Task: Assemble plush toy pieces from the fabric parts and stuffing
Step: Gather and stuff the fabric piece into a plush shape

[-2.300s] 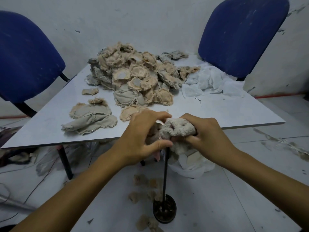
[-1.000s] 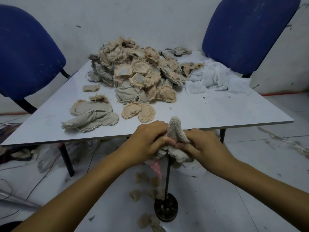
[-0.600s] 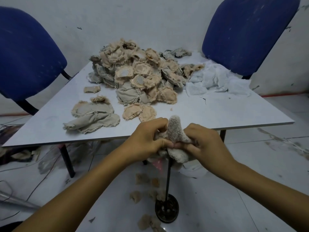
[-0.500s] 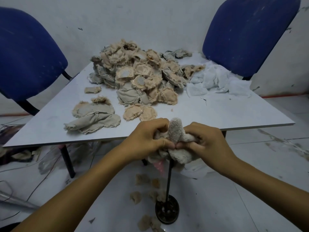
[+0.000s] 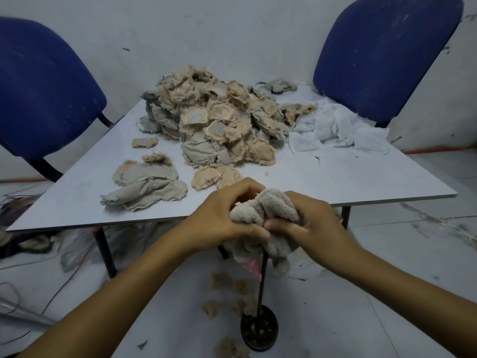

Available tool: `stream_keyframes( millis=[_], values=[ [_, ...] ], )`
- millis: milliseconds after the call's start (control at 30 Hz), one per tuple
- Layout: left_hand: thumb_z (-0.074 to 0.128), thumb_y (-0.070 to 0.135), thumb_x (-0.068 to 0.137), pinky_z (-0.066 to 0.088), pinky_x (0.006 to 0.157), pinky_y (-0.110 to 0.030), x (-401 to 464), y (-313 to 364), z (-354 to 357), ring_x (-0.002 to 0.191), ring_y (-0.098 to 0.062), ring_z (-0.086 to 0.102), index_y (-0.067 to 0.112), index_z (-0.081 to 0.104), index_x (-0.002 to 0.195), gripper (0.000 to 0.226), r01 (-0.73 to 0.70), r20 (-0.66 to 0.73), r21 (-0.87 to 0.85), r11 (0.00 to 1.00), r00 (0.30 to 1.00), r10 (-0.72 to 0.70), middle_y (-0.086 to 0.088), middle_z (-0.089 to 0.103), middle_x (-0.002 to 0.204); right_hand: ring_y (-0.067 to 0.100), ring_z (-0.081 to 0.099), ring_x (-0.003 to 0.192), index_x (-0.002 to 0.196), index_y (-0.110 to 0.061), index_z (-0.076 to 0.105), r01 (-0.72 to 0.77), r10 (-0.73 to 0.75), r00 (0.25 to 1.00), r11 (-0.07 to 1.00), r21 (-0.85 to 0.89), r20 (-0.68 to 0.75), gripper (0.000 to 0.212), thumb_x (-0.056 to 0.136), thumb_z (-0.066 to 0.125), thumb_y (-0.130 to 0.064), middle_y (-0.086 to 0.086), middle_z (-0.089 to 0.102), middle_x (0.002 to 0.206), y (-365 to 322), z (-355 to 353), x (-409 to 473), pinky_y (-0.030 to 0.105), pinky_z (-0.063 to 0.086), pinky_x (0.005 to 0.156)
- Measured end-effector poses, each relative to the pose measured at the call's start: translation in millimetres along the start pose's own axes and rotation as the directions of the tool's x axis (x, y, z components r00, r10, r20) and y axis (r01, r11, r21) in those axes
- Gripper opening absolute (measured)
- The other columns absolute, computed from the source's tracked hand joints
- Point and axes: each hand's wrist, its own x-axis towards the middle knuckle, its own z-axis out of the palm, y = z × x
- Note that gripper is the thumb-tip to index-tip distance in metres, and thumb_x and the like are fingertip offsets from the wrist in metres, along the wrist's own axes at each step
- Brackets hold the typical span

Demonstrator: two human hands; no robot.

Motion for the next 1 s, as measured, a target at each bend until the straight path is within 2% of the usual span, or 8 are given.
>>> stream_keyframes(
  millis=[167,333,433,567,667,800,900,1000],
  values=[
    [0.082,0.012,0.069,0.053,0.068,-0.028,4,6,1,0.075,-0.011,0.064,0.015,0.068,0.087,0.023,-0.058,-0.137,-0.107,0.993,0.990,0.043,0.006,0.067,0.078,0.005,0.064,0.084,0.100,-0.030,0.063,-0.004,0.014,0.994,0.996,0.094,-0.106,0.026,0.081,0.077,-0.042,-0.016,0.067,0.092,0,-8,-1,0.020,0.049,0.069],
    [0.078,0.012,0.075,0.051,0.067,-0.023,4,6,2,0.076,-0.005,0.063,0.015,0.069,0.085,0.014,-0.124,-0.202,-0.075,0.989,0.974,0.107,0.009,0.067,0.080,0.007,0.062,0.077,0.092,-0.021,0.068,0.143,-0.154,0.974,0.987,-0.074,-0.168,0.021,0.087,0.065,-0.041,-0.010,0.066,0.084,-4,-11,7,0.017,0.045,0.065],
    [0.078,0.014,0.077,0.053,0.069,-0.034,4,-2,1,0.075,-0.015,0.062,0.003,0.069,0.083,0.016,-0.056,-0.147,0.063,0.996,0.987,0.065,-0.003,0.066,0.079,0.008,0.055,0.068,0.077,-0.016,0.065,0.098,-0.109,0.993,0.976,-0.196,-0.044,0.028,0.087,0.070,-0.042,-0.009,0.059,0.070,-1,-7,7,0.020,0.040,0.058],
    [0.077,0.023,0.079,0.053,0.079,-0.047,2,-8,0,0.092,-0.023,0.066,0.008,0.073,0.098,0.024,-0.006,-0.041,0.196,0.981,0.999,0.015,-0.005,0.071,0.094,-0.007,0.057,0.070,0.076,-0.036,0.058,0.046,-0.042,0.999,0.989,-0.143,0.032,0.017,0.086,0.072,-0.036,-0.024,0.060,0.067,3,-6,7,0.008,0.038,0.060],
    [0.076,0.034,0.077,0.055,0.076,-0.048,1,-1,1,0.088,-0.024,0.066,0.017,0.071,0.092,0.023,-0.014,-0.055,0.043,0.999,0.998,0.016,-0.003,0.068,0.090,-0.001,0.062,0.081,0.092,-0.028,0.066,-0.025,0.035,0.995,0.994,-0.105,0.095,0.027,0.084,0.068,-0.054,-0.019,0.067,0.087,7,-11,5,0.014,0.045,0.064],
    [0.078,0.011,0.075,0.060,0.073,-0.046,6,6,2,0.081,-0.025,0.069,0.016,0.071,0.082,0.011,-0.066,-0.127,-0.173,0.983,0.991,0.044,-0.002,0.070,0.082,0.003,0.065,0.089,0.112,-0.030,0.064,-0.154,0.180,0.926,0.983,-0.102,0.332,0.041,0.077,0.077,-0.048,-0.014,0.070,0.099,9,-28,12,0.032,0.054,0.076],
    [0.076,0.001,0.070,0.055,0.065,-0.030,9,5,-3,0.074,-0.010,0.065,0.011,0.067,0.077,0.015,-0.103,-0.196,-0.236,0.966,0.979,0.056,0.010,0.067,0.076,0.005,0.065,0.078,0.088,-0.025,0.071,-0.129,0.115,0.980,0.988,0.080,0.162,0.024,0.070,0.083,-0.034,-0.008,0.071,0.083,1,-44,24,0.027,0.052,0.070],
    [0.073,0.001,0.077,0.049,0.062,-0.030,3,-3,-10,0.069,-0.005,0.059,0.022,0.066,0.075,0.022,-0.016,-0.077,-0.019,1.000,0.997,0.014,0.013,0.065,0.074,0.004,0.067,0.079,0.089,-0.021,0.075,-0.068,0.061,0.997,0.980,0.186,0.041,0.025,0.069,0.081,-0.036,-0.007,0.074,0.084,-7,-49,25,0.021,0.054,0.069]
  ],
)
